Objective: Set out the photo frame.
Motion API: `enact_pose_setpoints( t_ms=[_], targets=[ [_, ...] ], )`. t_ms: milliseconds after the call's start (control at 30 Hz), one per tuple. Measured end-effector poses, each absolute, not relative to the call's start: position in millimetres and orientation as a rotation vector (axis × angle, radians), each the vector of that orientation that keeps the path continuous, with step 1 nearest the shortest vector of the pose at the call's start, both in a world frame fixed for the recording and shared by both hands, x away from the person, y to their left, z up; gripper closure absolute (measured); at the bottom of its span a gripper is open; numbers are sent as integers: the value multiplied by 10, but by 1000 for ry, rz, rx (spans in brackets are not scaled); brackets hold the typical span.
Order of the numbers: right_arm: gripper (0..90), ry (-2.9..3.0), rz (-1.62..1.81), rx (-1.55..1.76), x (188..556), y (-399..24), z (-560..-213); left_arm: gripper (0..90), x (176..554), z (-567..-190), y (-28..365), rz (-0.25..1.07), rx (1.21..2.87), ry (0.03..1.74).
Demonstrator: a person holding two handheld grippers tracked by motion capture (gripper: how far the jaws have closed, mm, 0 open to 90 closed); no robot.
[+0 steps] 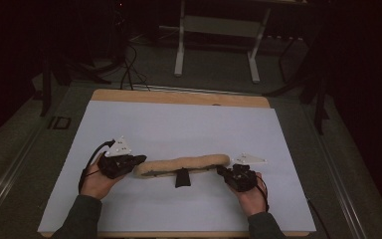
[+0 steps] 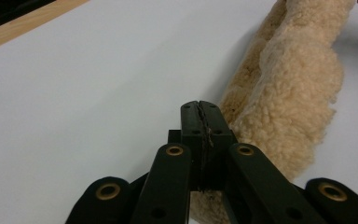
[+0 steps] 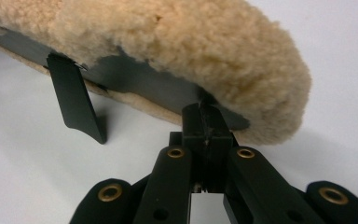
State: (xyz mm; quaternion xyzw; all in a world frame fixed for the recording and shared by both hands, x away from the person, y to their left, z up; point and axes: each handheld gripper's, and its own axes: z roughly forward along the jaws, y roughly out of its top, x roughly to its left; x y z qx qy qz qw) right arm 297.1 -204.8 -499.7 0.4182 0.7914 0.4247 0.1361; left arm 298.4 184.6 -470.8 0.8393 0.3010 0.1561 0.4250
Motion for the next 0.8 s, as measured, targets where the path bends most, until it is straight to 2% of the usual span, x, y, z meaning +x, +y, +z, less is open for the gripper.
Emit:
enact_pose_setpoints(
  t_ms=[800],
  targets=[
    [900, 2322, 1217, 1178, 3021, -1798, -4961, 900, 2902, -4857, 1922, 395, 2064, 784]
  ],
)
